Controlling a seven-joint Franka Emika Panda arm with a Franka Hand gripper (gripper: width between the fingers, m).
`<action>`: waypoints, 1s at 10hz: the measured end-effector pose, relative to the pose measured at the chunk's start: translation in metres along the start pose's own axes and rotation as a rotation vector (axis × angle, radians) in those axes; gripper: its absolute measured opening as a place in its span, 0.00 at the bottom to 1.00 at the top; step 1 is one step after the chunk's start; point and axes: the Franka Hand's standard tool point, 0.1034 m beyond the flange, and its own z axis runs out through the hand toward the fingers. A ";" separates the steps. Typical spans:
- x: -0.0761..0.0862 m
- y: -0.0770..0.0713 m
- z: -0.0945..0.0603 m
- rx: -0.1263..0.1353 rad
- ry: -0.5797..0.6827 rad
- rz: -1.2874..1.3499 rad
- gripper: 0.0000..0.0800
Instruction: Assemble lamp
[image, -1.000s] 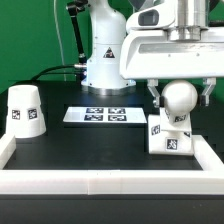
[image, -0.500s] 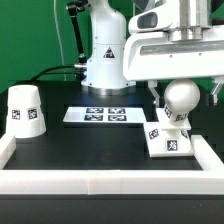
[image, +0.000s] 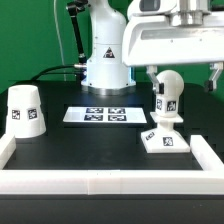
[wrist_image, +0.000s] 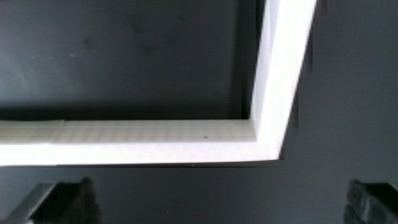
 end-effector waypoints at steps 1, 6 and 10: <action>-0.006 0.001 -0.004 0.000 -0.003 -0.005 0.87; -0.011 0.002 -0.004 0.000 -0.008 -0.003 0.87; -0.022 0.002 -0.006 0.001 0.001 -0.360 0.87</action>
Offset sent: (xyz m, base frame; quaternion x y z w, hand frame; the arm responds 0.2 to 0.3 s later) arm 0.0000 0.0000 0.0000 0.0000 0.0000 0.0000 1.0000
